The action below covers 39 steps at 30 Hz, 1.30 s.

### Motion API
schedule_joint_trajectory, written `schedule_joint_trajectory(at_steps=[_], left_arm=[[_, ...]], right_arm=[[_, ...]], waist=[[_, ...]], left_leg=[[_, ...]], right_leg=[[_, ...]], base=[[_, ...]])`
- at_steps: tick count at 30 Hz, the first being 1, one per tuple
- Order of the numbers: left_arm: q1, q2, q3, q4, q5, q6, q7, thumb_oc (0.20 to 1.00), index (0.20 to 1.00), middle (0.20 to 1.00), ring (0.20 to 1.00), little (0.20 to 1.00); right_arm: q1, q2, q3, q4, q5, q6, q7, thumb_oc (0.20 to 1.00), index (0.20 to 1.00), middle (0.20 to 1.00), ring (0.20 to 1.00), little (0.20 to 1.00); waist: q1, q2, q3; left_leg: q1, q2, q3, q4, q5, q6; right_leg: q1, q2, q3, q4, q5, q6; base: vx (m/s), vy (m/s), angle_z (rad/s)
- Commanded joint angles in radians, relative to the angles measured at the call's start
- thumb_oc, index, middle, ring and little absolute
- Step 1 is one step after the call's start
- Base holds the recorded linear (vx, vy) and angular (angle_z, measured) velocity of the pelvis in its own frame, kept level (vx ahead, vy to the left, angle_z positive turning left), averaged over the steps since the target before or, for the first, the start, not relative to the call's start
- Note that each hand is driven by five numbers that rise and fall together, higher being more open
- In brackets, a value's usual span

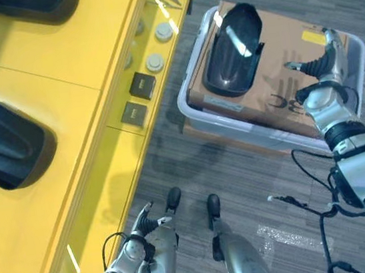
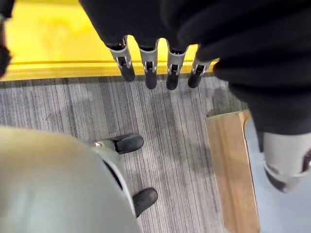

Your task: Move parts from the plastic box to the shelf.

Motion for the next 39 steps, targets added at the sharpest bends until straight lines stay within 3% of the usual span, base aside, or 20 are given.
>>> schedule_joint_trajectory(at_steps=[1,11,20,24,25,31,39], left_arm=[[0.054,-0.003,-0.01,0.074,-0.019,0.008,0.036,1.0,1.0,1.0,1.0,1.0],[0.014,0.007,-0.031,-0.011,-0.092,-0.012,0.043,1.0,1.0,1.0,1.0,1.0],[-0.008,0.009,-0.03,-0.031,-0.121,-0.017,0.052,1.0,1.0,1.0,1.0,1.0],[-0.023,0.007,-0.023,-0.03,-0.142,-0.017,0.067,1.0,1.0,1.0,1.0,1.0],[-0.037,0.002,-0.024,-0.031,-0.15,-0.013,0.065,1.0,1.0,1.0,1.0,1.0],[-0.04,-0.008,-0.015,-0.045,-0.168,-0.009,0.061,1.0,1.0,1.0,1.0,1.0],[-0.02,-0.001,0.0,-0.061,-0.153,-0.002,0.057,1.0,1.0,1.0,1.0,1.0]], right_arm=[[-0.031,-0.073,0.056,0.019,0.048,-0.02,-0.018,1.0,1.0,1.0,1.0,1.0],[-0.148,-0.138,0.127,0.13,0.101,-0.007,0.031,1.0,1.0,1.0,1.0,1.0],[-0.173,-0.097,0.153,0.168,0.1,0.001,0.059,1.0,1.0,1.0,1.0,1.0],[-0.189,-0.061,0.143,0.242,0.087,0.042,0.054,1.0,1.0,1.0,1.0,1.0],[-0.184,-0.053,0.136,0.272,0.087,0.058,0.075,0.2,0.2,0.2,0.2,0.2],[-0.157,-0.038,0.112,0.299,0.093,0.083,0.094,0.2,0.2,0.2,0.2,0.2],[-0.055,-0.051,0.035,0.261,0.153,0.064,0.079,0.2,0.2,0.2,0.2,0.2]], waist=[[0.011,-0.044,-0.025],[0.062,-0.013,0.011],[0.083,-0.003,0.029],[0.09,0.009,0.043],[0.093,0.015,0.049],[0.091,0.025,0.049],[0.066,0.029,0.022]], left_leg=[[0.028,-0.006,-0.001,-0.008,-0.087,-0.013],[-0.044,-0.035,-0.053,-0.008,-0.056,-0.021],[-0.07,-0.046,-0.072,-0.008,-0.045,-0.022],[-0.083,-0.05,-0.069,-0.008,-0.041,-0.022],[-0.091,-0.052,-0.068,-0.008,-0.038,-0.023],[-0.095,-0.055,-0.071,-0.008,-0.033,-0.024],[-0.061,-0.049,-0.068,-0.008,-0.045,-0.023]], right_leg=[[-0.039,-0.084,0.048,-0.006,0.003,0.091],[-0.075,-0.111,-0.002,-0.006,0.014,0.101],[-0.089,-0.121,-0.017,-0.006,0.018,0.103],[-0.103,-0.124,-0.018,-0.006,0.024,0.103],[-0.108,-0.126,-0.018,-0.006,0.026,0.104],[-0.11,-0.128,-0.019,-0.006,0.021,0.103],[-0.074,-0.131,-0.025,-0.006,-0.002,0.1]], base=[[0.02,0.005,0.12],[0.0,0.011,0.2],[0.0,0.011,0.1],[-0.01,0.013,0.03],[0.0,0.0,0.0],[0.0,0.0,0.0],[0.01,-0.006,0.02]])
